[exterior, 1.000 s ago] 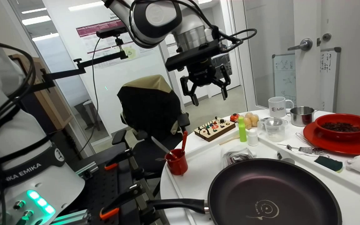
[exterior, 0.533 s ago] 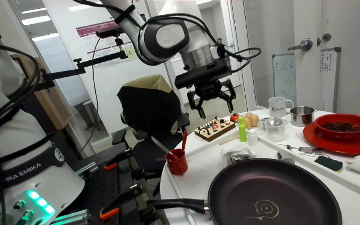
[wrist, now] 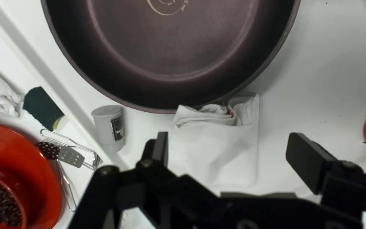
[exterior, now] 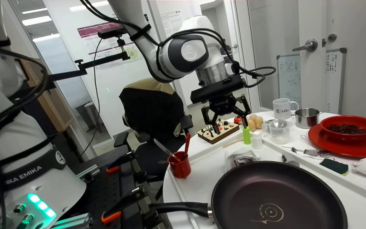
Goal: Use the cloth to wipe the frying pan.
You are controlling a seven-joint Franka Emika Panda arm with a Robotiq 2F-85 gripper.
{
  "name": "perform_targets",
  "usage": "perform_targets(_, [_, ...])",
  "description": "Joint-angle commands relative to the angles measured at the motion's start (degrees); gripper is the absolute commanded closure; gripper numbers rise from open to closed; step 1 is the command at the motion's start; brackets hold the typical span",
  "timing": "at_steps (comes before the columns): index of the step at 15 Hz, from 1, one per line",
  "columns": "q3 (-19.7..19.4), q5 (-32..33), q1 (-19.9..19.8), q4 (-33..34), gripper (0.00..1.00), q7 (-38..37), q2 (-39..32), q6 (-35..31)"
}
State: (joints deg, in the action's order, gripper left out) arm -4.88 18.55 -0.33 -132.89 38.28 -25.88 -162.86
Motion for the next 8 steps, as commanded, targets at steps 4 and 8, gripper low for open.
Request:
perform_targets(4, [0.39, 4.23, -0.08, 3.46, 0.01, -6.10, -2.89, 0.42])
perform_targets(8, [0.23, 4.42, 0.11, 3.85, 0.00, -6.59, -3.17, 0.43])
